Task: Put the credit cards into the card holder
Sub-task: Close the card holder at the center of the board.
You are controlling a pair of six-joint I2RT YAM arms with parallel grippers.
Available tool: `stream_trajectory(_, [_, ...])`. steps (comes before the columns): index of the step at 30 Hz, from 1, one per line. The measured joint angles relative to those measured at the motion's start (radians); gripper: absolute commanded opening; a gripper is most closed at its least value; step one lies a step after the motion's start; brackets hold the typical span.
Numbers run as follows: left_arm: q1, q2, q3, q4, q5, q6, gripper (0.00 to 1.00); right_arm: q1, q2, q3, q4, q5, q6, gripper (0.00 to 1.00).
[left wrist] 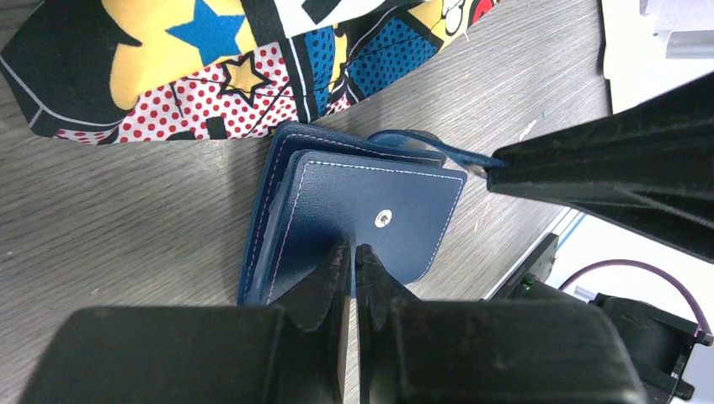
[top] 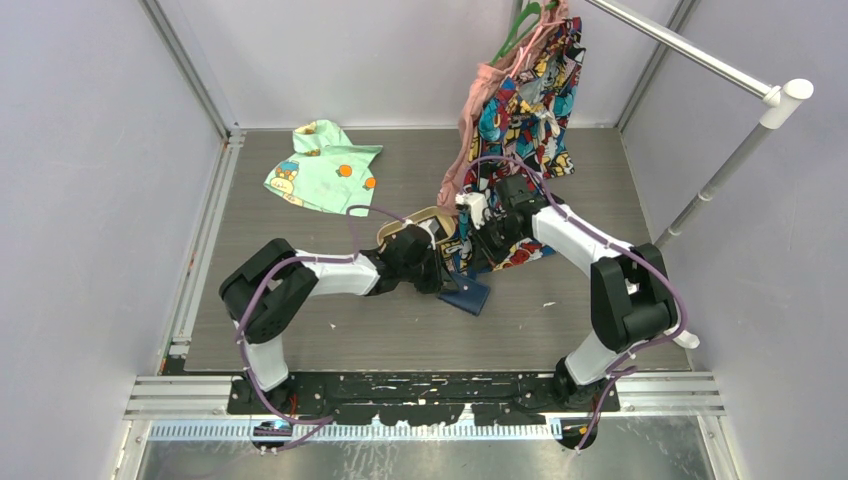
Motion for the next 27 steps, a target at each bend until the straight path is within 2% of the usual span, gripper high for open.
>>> stream_trajectory(13, [0.002, 0.014, -0.008, 0.030, 0.022, -0.021, 0.06, 0.079, 0.001, -0.054, 0.010, 0.031, -0.117, 0.01])
stream_trajectory(27, [0.008, 0.014, -0.033, 0.073, 0.034, -0.038, 0.06, 0.151, 0.001, -0.088, 0.041, 0.097, -0.151, 0.01])
